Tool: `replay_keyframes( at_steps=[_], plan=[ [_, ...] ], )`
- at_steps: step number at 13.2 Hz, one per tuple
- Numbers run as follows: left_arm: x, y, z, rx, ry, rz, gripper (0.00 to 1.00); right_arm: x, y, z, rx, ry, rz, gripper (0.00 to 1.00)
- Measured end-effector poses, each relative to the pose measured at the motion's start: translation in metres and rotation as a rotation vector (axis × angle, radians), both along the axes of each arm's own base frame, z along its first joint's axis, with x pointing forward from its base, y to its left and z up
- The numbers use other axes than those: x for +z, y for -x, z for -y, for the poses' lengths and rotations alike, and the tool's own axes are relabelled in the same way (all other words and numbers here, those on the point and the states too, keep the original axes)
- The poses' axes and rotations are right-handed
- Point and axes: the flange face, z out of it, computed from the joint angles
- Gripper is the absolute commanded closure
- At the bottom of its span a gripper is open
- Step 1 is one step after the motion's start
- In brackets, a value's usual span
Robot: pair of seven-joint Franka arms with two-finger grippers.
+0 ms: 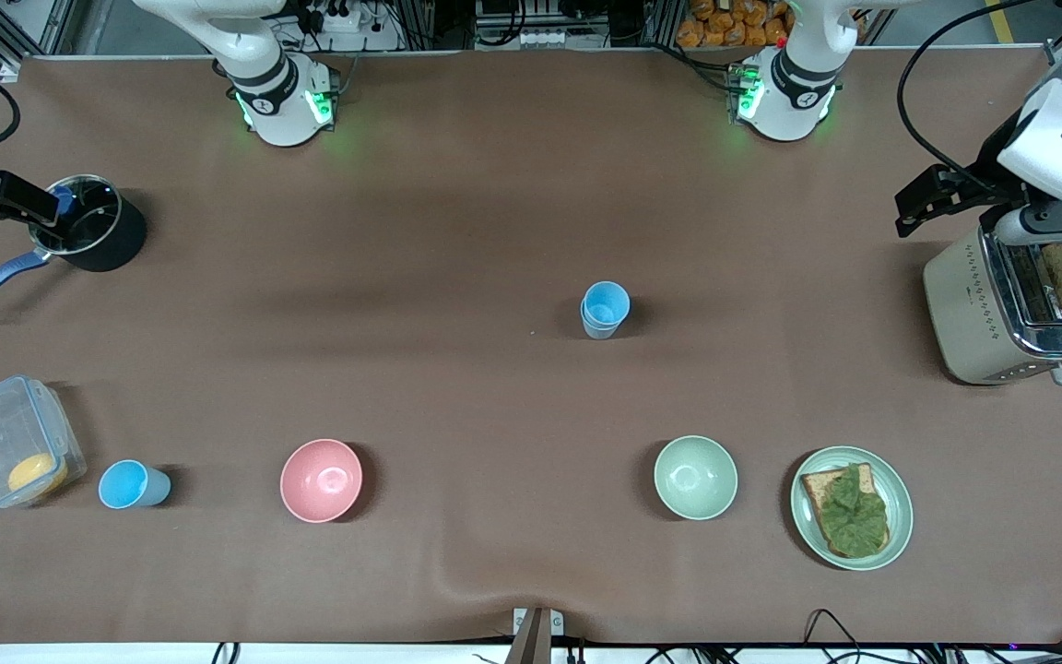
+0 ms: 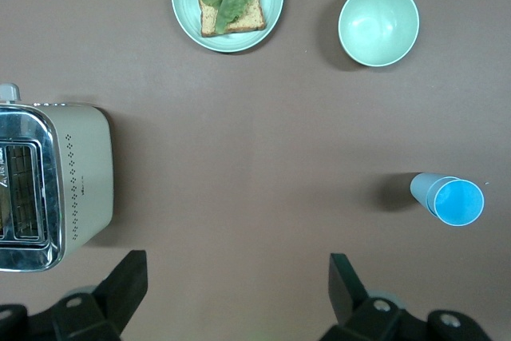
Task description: Stack blue cups with both arms
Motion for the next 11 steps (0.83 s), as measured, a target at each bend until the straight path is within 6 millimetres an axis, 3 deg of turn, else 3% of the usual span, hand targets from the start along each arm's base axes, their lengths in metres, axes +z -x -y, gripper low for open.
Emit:
replay_keyframes(
  at_steps=[11],
  plan=[
    [0.0004, -0.0017, -0.0111, 0.020, 0.001, 0.001, 0.00, 0.0000, 0.0000, 0.0000, 0.000, 0.000, 0.000, 0.00]
  ],
)
